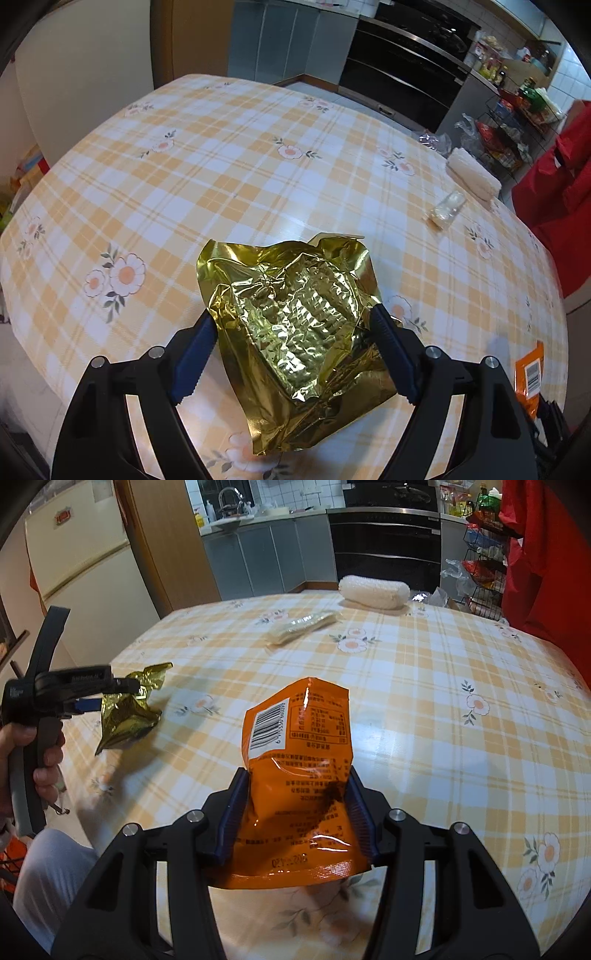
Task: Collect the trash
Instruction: 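Carry the gold wrapper over the bin and open the left gripper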
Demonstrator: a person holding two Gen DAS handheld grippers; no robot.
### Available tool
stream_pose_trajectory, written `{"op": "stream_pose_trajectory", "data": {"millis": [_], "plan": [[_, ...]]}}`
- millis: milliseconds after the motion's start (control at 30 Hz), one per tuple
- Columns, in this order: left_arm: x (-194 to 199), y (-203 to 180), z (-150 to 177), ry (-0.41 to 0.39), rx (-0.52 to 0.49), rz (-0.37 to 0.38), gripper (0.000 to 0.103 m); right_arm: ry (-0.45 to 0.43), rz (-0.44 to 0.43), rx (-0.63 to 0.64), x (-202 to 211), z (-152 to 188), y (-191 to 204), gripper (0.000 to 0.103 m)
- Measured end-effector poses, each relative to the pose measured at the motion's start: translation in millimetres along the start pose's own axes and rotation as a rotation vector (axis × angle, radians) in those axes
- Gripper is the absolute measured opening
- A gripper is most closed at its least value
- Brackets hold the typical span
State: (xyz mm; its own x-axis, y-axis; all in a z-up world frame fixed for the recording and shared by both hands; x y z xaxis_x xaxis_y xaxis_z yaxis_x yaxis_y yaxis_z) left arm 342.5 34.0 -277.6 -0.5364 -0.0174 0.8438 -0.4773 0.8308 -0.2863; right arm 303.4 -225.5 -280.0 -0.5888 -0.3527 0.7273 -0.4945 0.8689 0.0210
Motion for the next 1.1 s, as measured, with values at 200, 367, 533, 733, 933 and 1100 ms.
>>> {"op": "stream_pose_trajectory", "data": {"millis": [200,367,533,733,933,1100], "plan": [[46.8,-3.9,14.6,-0.042,-0.118,0.034,0.08,-0.049,-0.013,-0.04,33.5,-6.3,14.5,0.053],[86.6,-2.2,34.0,-0.058,-0.2,0.075,0.08,-0.084,-0.012,-0.061,64.4,-7.0,29.2,0.053],[124.6,1.5,61.8,-0.07,-0.299,0.114,0.08,-0.121,-0.001,-0.086,96.6,-3.4,45.0,0.053],[164.5,11.1,104.6,-0.055,-0.438,0.189,0.081,-0.157,0.017,-0.106,132.1,5.0,63.7,0.053],[192.4,24.3,145.8,-0.034,-0.514,0.272,0.081,-0.193,0.034,-0.131,163.7,14.5,78.8,0.053],[198.1,33.1,182.0,0.015,-0.562,0.3,0.081,-0.214,0.035,-0.147,180.1,19.9,87.8,0.053]]}}
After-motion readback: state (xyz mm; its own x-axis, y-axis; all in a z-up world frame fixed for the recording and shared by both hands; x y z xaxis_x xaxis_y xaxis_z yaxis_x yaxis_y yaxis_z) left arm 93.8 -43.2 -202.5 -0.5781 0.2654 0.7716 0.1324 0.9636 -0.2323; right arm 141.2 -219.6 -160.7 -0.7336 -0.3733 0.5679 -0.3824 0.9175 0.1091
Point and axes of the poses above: each gripper's, at about its wrist camera, not at the fingertips, and x roughly against the way its jaws point, y to its left, z to its underside, the point moved 8 cm from there along -x, roughly the way its jaws point, and after that the axes turned 15 degrees about x, right-handed, at the moved point
